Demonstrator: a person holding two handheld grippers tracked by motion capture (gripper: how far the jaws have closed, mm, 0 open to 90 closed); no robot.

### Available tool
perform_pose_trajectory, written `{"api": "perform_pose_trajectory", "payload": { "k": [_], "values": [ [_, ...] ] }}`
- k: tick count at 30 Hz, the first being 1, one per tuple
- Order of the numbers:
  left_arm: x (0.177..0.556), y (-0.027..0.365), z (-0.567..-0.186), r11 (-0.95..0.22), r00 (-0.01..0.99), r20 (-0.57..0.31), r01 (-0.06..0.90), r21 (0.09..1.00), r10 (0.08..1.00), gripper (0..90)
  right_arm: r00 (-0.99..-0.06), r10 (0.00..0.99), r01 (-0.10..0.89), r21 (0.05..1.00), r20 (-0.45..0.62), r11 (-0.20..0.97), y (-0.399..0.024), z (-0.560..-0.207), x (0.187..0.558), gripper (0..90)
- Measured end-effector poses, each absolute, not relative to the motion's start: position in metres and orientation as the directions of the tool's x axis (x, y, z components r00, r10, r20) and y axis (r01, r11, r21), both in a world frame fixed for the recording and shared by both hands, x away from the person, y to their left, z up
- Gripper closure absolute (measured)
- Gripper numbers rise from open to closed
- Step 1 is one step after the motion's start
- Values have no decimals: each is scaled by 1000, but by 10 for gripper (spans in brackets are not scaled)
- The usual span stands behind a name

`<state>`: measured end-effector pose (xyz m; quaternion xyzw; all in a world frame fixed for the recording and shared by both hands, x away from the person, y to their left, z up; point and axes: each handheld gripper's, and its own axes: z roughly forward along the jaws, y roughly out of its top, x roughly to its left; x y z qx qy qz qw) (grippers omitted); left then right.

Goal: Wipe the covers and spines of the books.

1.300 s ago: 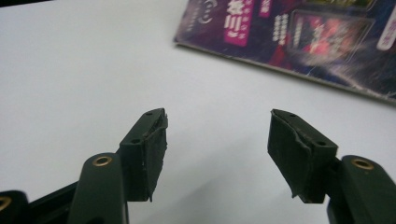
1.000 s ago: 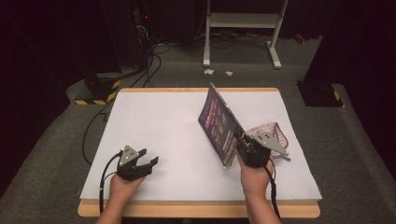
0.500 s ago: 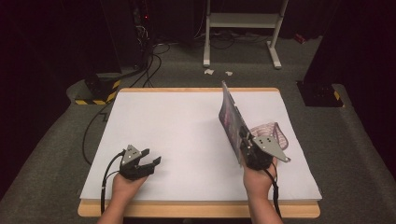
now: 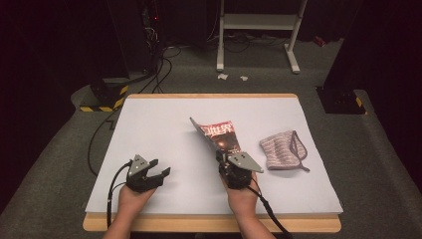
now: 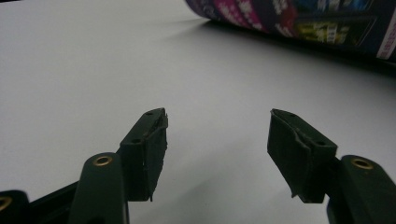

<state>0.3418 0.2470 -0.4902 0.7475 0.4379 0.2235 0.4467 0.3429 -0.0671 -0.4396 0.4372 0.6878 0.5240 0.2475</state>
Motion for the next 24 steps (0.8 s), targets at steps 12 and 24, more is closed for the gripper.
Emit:
{"api": "perform_pose_trajectory", "payload": {
  "k": [12,24],
  "values": [
    [341,245,-490,-230,527,-52,454,861,848,376,-635,736,406,912,235,58,-40,-447,334,508],
    [325,186,-493,-371,683,-30,431,823,729,346,-495,857,473,871,140,131,-103,-473,343,476]
  ]
}}
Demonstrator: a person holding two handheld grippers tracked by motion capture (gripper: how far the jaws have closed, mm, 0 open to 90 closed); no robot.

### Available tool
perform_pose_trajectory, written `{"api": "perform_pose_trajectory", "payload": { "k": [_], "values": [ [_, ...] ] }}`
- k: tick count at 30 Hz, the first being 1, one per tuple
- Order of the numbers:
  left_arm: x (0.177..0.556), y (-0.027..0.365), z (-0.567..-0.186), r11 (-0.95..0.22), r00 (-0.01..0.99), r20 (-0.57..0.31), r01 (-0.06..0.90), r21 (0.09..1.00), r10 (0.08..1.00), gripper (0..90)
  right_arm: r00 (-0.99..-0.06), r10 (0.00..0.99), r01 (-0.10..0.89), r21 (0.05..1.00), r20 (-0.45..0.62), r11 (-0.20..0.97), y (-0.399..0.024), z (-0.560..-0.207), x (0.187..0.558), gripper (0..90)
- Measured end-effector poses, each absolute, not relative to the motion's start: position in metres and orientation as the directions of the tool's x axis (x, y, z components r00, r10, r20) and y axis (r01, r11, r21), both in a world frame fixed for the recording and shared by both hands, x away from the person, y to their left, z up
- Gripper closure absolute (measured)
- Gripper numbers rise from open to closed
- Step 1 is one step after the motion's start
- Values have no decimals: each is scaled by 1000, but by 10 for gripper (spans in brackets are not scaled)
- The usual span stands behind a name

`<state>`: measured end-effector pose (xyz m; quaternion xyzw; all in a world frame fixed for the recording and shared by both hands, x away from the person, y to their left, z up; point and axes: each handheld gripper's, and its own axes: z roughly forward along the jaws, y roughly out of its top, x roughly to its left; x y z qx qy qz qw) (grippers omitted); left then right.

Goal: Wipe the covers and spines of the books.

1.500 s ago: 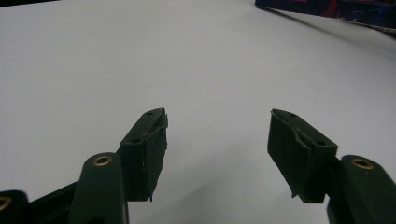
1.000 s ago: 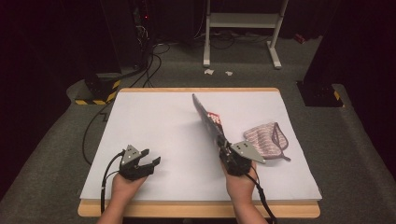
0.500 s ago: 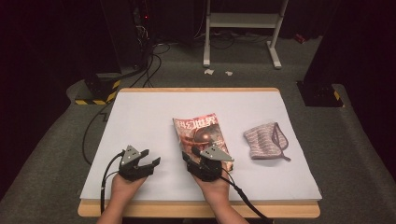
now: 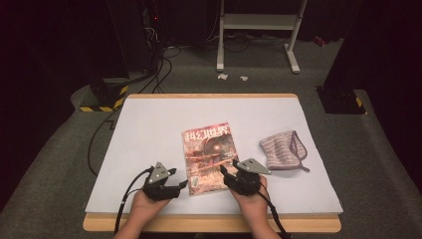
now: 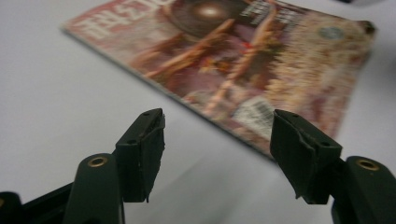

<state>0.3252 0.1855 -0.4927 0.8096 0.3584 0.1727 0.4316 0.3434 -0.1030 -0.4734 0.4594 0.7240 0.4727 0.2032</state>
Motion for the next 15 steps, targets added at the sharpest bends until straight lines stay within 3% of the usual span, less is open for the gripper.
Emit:
{"api": "perform_pose_trajectory", "payload": {
  "k": [5,10,15],
  "values": [
    [318,161,-494,-463,732,32,395,793,680,299,-452,883,506,852,128,135,-122,-484,342,476],
    [321,151,-503,-530,724,68,433,729,686,255,-438,889,520,844,131,132,-127,-487,342,476],
    [323,154,-502,-527,729,53,440,727,682,286,-435,891,526,840,130,134,-127,-488,342,482]
  ]
}}
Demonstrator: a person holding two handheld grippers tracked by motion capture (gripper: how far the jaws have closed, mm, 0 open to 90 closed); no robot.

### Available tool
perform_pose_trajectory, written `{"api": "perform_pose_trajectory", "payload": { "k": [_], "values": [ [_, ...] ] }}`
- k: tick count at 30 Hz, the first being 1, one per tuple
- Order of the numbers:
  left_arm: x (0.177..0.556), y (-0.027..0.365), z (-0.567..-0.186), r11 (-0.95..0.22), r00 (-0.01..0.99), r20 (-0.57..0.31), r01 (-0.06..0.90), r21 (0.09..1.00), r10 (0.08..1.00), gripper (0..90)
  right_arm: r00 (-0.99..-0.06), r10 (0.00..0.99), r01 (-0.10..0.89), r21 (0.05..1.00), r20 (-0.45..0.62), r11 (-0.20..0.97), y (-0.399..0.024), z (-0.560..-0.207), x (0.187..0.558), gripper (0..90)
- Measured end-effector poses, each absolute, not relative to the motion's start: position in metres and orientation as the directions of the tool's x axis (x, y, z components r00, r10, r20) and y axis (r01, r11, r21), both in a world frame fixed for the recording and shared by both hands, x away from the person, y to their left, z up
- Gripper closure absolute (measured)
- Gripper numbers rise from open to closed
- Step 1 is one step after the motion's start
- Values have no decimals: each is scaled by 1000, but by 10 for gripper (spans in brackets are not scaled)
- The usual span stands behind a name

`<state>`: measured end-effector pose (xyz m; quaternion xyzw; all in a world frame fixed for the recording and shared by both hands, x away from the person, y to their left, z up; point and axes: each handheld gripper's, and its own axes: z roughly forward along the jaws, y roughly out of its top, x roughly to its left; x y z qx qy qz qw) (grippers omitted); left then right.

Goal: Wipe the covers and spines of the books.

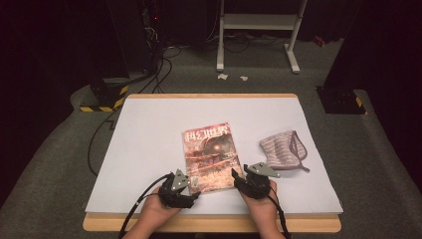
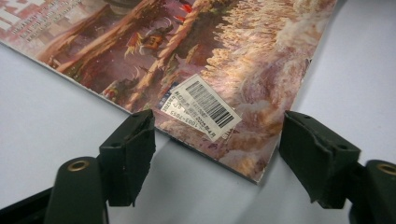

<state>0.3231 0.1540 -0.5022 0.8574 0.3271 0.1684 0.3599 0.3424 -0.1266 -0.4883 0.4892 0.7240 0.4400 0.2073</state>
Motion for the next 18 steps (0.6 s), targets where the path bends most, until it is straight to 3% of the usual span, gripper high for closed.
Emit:
{"api": "perform_pose_trajectory", "payload": {
  "k": [8,18],
  "values": [
    [333,167,-501,-490,667,70,467,736,741,386,-435,891,530,837,127,140,-124,-489,345,483],
    [329,169,-496,-473,695,46,438,764,717,349,-443,887,518,844,127,138,-125,-486,347,473]
  ]
}}
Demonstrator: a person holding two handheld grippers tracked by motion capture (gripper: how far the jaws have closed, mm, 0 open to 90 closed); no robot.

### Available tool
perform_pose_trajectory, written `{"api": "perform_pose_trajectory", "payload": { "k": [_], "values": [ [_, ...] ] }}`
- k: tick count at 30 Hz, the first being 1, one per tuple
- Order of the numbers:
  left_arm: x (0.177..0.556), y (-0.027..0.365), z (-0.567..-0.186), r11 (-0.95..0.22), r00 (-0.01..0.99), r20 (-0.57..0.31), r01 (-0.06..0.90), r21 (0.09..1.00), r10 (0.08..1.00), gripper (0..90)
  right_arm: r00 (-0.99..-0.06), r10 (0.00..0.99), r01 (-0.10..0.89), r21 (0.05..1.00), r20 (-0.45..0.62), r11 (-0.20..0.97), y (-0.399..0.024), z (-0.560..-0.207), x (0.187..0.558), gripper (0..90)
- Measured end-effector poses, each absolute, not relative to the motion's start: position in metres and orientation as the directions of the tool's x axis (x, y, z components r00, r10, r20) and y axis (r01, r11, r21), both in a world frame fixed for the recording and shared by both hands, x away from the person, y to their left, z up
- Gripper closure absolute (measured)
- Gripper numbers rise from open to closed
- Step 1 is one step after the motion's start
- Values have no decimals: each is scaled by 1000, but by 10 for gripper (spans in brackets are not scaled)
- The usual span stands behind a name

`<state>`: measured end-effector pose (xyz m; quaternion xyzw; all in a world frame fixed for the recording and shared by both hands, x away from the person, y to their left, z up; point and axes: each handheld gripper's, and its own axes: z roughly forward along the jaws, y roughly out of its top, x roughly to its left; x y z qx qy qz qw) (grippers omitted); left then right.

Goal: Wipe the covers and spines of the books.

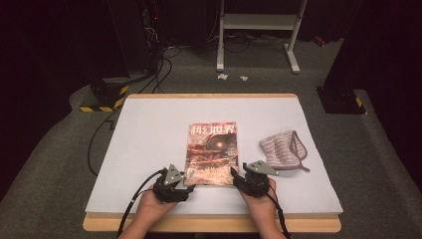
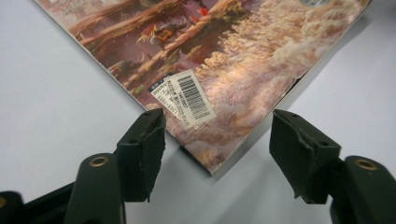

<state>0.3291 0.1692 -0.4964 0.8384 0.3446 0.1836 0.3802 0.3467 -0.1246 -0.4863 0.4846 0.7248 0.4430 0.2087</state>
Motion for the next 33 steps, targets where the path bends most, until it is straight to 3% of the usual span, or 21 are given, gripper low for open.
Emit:
{"api": "perform_pose_trajectory", "payload": {
  "k": [12,21,28,33],
  "values": [
    [332,223,-478,-298,593,11,389,872,805,313,-457,887,458,871,59,178,-139,-482,353,453],
    [330,282,-471,-262,431,88,363,894,898,262,-399,917,425,890,20,166,-180,-479,351,433],
    [323,328,-465,-111,331,-21,376,920,943,214,-308,951,417,901,16,120,-216,-475,350,424],
    [323,332,-465,-101,321,-28,377,921,947,193,-287,958,422,901,23,105,-221,-476,350,416]
  ]
}}
